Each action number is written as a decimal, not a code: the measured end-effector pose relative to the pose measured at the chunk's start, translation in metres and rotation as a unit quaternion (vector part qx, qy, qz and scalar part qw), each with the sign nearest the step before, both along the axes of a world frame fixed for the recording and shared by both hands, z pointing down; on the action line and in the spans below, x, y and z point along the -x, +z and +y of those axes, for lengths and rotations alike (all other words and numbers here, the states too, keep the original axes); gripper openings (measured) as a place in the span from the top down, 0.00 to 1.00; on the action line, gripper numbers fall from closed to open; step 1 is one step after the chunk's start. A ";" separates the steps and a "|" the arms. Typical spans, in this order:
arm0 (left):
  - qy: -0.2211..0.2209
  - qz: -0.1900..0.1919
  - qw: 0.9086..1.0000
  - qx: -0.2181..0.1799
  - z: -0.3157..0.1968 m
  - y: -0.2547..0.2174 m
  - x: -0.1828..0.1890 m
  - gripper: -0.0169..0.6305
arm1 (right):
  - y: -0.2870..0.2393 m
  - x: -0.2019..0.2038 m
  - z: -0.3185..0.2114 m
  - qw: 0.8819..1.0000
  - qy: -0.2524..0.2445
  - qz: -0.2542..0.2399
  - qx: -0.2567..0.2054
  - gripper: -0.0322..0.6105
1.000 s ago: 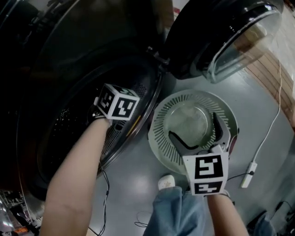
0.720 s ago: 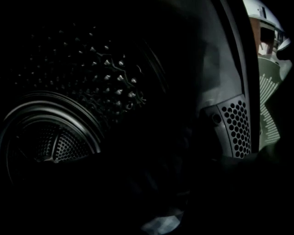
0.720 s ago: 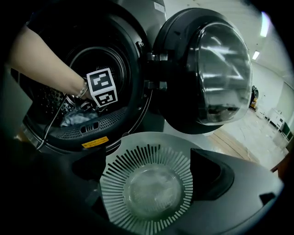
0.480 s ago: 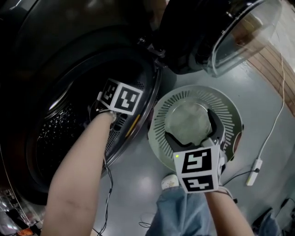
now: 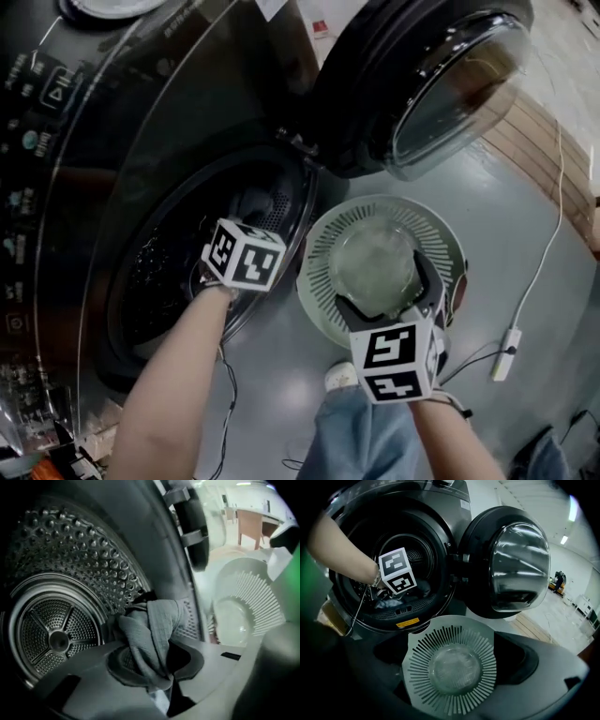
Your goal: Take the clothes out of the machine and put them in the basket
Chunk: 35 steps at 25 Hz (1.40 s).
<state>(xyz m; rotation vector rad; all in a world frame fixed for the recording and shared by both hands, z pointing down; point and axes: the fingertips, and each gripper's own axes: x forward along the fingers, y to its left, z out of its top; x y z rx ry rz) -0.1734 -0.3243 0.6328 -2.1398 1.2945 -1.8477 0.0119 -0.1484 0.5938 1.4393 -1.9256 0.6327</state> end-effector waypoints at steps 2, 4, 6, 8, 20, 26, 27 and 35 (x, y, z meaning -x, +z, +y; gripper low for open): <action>-0.005 0.010 1.000 0.010 0.019 -0.006 -0.002 0.84 | -0.008 0.000 0.007 1.000 0.001 -0.007 0.002 0.07; -0.009 0.023 0.999 0.021 0.037 -0.011 -0.005 0.84 | -0.016 -0.001 0.015 1.000 0.001 -0.013 0.004 0.07; -0.008 0.036 0.999 0.027 0.055 -0.017 -0.013 0.84 | -0.022 -0.005 0.023 1.000 0.001 -0.015 0.007 0.07; -0.008 0.051 0.998 0.031 0.070 -0.024 -0.022 0.85 | -0.028 -0.010 0.031 1.000 0.005 -0.018 0.011 0.07; 0.005 0.201 0.974 0.102 0.159 -0.073 -0.115 0.85 | -0.054 -0.077 0.056 0.991 0.105 -0.078 0.011 0.08; -0.005 0.266 0.956 0.126 0.178 -0.090 -0.153 0.85 | -0.059 -0.108 0.065 0.991 0.118 -0.067 0.019 0.10; -0.005 0.279 0.951 0.130 0.182 -0.093 -0.161 0.85 | -0.059 -0.112 0.068 0.990 0.119 -0.068 0.020 0.10; 0.093 0.328 0.925 0.168 0.227 -0.118 -0.244 0.85 | -0.054 -0.150 0.100 0.986 0.152 -0.059 0.023 0.13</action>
